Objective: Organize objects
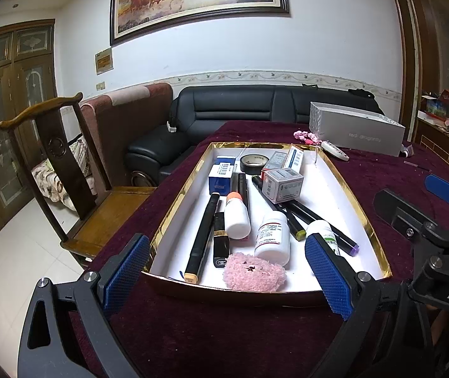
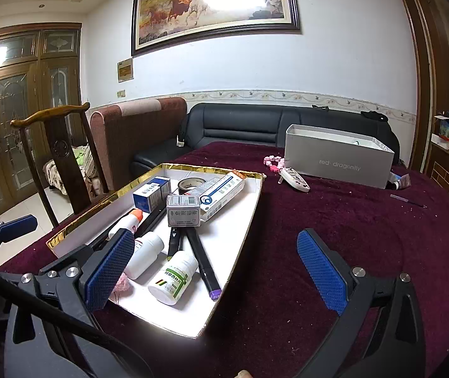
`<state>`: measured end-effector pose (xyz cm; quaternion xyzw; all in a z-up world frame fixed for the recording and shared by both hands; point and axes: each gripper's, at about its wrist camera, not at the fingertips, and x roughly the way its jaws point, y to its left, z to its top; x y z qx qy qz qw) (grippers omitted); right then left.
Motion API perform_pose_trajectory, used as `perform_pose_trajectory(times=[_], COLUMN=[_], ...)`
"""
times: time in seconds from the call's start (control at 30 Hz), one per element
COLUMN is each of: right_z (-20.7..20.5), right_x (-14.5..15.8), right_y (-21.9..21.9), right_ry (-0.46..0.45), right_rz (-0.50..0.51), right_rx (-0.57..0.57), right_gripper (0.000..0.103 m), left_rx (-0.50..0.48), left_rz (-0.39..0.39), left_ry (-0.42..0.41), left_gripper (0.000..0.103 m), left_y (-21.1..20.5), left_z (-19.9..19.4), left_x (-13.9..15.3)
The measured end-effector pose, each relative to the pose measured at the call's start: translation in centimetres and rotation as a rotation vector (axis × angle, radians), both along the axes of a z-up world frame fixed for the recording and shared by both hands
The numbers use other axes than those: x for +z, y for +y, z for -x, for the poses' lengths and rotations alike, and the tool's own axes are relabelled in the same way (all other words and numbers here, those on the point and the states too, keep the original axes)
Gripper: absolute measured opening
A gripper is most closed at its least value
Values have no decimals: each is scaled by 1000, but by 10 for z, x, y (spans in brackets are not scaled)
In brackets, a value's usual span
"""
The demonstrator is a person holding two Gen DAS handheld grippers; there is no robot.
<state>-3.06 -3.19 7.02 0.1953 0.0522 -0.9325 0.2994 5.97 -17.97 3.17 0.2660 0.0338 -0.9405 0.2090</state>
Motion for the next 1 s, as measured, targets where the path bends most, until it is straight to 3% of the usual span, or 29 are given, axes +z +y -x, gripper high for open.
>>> perform_pose_trajectory(times=[1.0], right_z=[2], right_x=[-2], right_y=[1], right_ry=[-9], right_rz=[4], right_rx=[5], right_gripper=[103], left_rx=[-4], left_rz=[9], left_ry=[12], left_gripper=[97], left_y=[1], left_z=[-3], left_x=[-1])
